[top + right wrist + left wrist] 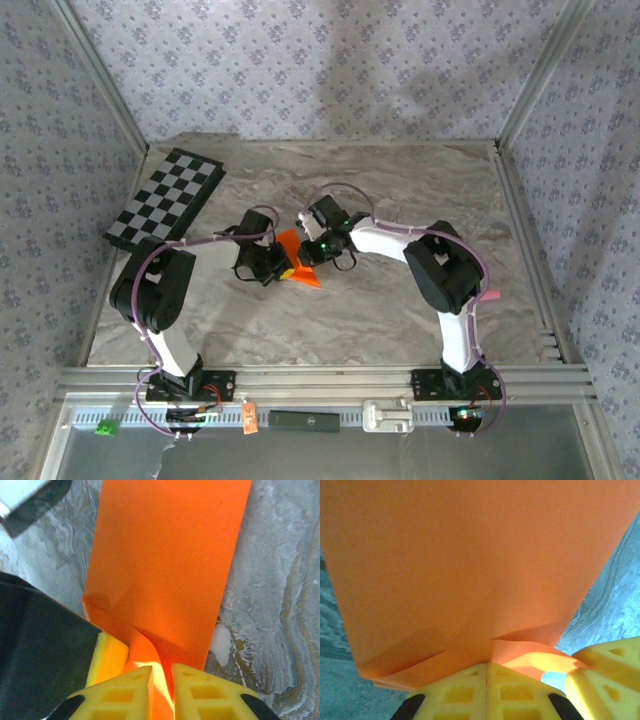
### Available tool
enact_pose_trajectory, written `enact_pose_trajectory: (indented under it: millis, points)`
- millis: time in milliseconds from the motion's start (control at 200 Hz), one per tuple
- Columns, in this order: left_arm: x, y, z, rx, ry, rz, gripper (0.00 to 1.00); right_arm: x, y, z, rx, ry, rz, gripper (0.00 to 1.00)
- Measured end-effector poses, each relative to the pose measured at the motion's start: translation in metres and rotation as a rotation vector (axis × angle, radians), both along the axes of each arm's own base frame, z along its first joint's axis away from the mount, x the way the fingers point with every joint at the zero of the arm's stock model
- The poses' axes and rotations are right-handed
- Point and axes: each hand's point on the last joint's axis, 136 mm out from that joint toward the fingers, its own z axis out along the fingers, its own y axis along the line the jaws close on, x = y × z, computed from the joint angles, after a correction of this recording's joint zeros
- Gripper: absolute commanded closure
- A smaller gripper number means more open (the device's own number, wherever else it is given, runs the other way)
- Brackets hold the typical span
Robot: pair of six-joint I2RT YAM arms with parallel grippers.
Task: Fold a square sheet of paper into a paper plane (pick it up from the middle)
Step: Third fold the triangle at the center of the table.
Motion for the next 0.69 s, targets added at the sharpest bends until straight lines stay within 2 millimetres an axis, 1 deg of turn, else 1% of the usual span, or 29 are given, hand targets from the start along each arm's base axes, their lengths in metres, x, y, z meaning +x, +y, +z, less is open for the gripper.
enact_pose_trajectory:
  millis: [80,155,300,405,610,695]
  points:
    - [0.0,0.0,0.0,0.002,-0.001,0.001,0.95,0.003,-0.004,0.006,0.008,0.01,-0.031,0.78]
    - [0.0,0.0,0.0,0.003,-0.001,0.002,0.95,0.005,-0.008,0.014,0.016,0.015,-0.058,0.8]
    - [0.0,0.0,0.0,0.002,-0.002,0.002,0.95,0.006,-0.014,0.031,0.037,0.008,-0.08,0.81]
    - [0.0,0.0,0.0,0.002,-0.002,0.002,0.96,-0.005,-0.014,0.034,0.053,0.03,-0.058,0.83]
    - [0.002,0.0,0.0,-0.002,-0.009,0.005,0.95,-0.035,-0.002,0.029,0.051,0.084,0.027,0.88]
    - [0.002,0.0,0.0,0.0,-0.011,0.006,0.96,-0.046,0.003,0.023,0.039,0.103,0.059,0.89]
